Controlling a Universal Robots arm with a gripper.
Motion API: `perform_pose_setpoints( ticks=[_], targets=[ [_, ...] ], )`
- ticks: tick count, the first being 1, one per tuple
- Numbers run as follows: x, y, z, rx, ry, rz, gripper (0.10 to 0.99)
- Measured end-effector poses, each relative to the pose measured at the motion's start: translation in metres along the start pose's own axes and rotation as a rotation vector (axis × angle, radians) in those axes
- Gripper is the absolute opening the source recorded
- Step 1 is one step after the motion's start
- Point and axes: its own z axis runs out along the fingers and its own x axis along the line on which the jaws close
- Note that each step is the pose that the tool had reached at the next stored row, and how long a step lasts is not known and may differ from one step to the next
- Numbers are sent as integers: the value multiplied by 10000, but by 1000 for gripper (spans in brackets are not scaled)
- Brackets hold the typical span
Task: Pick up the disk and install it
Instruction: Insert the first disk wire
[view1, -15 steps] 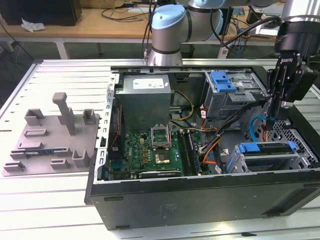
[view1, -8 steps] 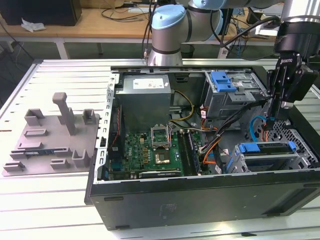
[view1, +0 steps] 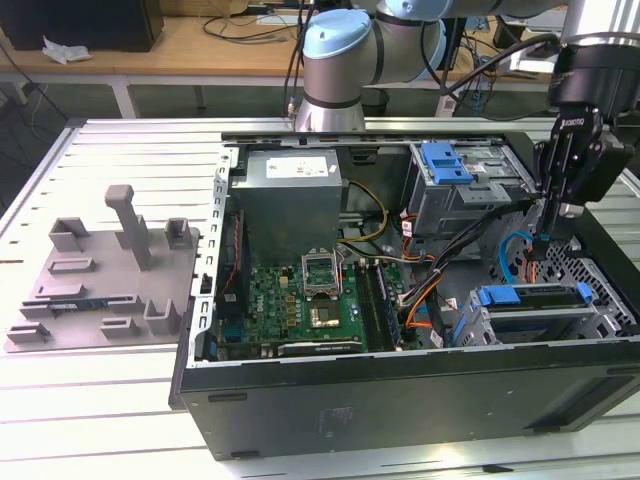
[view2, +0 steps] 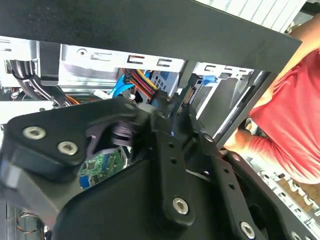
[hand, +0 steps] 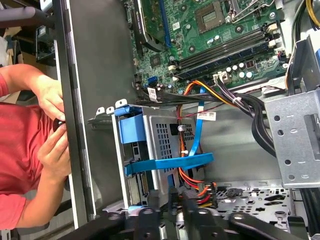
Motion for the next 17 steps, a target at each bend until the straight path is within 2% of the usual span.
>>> perform_pose_setpoints(
  ticks=[1,2,3,13,17],
  targets=[
    [-1,0,1,0,2,1,216],
    [-2,0,3,-1,3,2,216],
    [-3,0,4,-1,5,2,169],
    [10,13,-4,8,-4,9,169],
    [74,32,-21,47,-110,32,169]
  ],
)
